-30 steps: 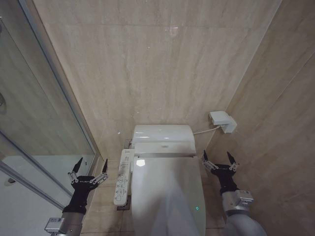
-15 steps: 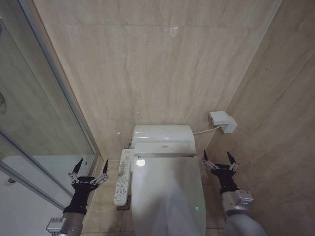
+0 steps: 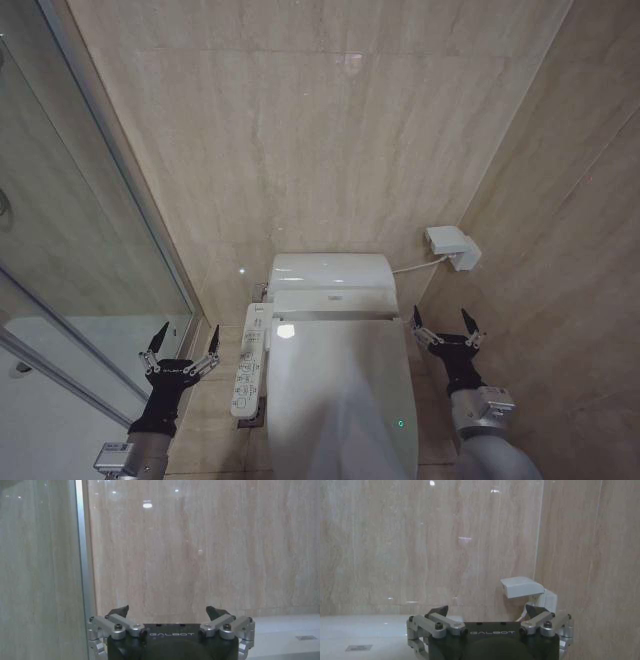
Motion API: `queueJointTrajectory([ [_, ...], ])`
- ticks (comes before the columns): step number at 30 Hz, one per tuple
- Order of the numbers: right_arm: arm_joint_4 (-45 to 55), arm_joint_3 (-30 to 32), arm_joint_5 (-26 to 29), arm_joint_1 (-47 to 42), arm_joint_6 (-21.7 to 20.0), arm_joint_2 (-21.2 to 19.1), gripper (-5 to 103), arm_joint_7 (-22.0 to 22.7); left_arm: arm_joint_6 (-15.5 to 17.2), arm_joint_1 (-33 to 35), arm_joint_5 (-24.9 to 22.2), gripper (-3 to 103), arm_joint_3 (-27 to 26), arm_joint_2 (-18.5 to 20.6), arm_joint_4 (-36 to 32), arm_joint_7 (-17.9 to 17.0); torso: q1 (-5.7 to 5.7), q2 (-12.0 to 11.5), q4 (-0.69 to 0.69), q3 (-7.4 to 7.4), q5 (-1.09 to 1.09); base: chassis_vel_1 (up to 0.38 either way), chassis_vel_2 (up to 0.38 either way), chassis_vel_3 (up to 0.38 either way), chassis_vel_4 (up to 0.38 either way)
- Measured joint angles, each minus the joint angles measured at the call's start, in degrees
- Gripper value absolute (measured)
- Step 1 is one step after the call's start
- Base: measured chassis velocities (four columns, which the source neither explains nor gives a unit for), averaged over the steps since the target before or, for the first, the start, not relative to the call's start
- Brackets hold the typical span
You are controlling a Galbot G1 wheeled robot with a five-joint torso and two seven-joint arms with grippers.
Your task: Open the toilet lid, clean the toilet bowl with a toilet brush, close the toilet lid, and flush.
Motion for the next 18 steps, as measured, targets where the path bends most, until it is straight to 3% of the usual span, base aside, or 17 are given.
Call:
queueJointTrajectory([
  [11, 0.00, 0.00, 0.00, 0.00, 0.00, 0.00, 100, 0.00, 0.02, 0.00, 0.00, 100, 0.00, 0.00, 0.00, -0.01, 0.01, 0.00, 0.00, 0.00, 0.00, 0.000, 0.000, 0.000, 0.000],
  [18, 0.00, 0.00, 0.00, 0.01, 0.00, 0.00, 100, 0.00, 0.03, 0.00, -0.01, 100, 0.00, 0.00, -0.01, -0.02, 0.02, 0.00, 0.00, 0.00, -0.01, 0.098, -0.094, -0.092, 0.104],
])
